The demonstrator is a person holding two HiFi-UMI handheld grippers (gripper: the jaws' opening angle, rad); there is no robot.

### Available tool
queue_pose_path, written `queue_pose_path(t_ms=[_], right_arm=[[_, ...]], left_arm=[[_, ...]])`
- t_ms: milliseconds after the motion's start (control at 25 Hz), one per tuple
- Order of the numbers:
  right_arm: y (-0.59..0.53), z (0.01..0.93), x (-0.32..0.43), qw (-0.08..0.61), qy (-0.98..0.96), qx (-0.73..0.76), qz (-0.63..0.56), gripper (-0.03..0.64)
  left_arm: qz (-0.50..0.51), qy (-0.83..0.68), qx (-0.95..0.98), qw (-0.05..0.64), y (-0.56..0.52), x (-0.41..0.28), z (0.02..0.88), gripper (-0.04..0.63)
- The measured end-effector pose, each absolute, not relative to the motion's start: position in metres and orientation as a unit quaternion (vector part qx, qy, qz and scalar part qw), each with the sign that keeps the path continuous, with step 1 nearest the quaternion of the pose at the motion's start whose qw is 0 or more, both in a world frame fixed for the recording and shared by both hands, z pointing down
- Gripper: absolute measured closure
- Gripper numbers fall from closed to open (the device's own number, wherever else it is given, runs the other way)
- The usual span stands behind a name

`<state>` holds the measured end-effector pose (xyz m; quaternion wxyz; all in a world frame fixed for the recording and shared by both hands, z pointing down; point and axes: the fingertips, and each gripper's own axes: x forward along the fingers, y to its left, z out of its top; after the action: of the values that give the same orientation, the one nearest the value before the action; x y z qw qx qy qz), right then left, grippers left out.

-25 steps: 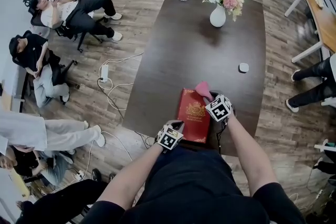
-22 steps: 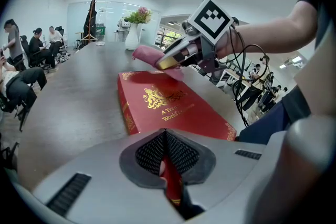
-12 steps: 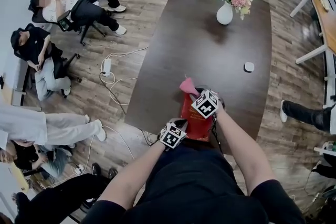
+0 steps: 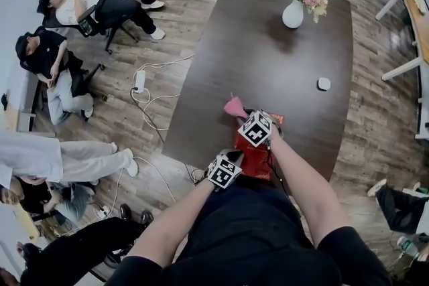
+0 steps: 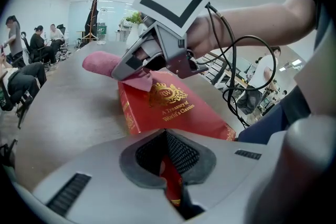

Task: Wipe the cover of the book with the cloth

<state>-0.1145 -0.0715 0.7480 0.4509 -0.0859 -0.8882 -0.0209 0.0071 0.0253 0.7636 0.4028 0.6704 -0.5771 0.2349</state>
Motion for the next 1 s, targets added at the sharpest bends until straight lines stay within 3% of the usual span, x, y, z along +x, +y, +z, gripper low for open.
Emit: queue_pose_path(t_ms=[1000], right_arm=[[-0.076,0.759,-0.101,0.456,-0.885,-0.087,-0.026,0.495]], left_arm=[[0.238,-0.579,0.668,0.403,0.026,0.007,0.766,0.600]])
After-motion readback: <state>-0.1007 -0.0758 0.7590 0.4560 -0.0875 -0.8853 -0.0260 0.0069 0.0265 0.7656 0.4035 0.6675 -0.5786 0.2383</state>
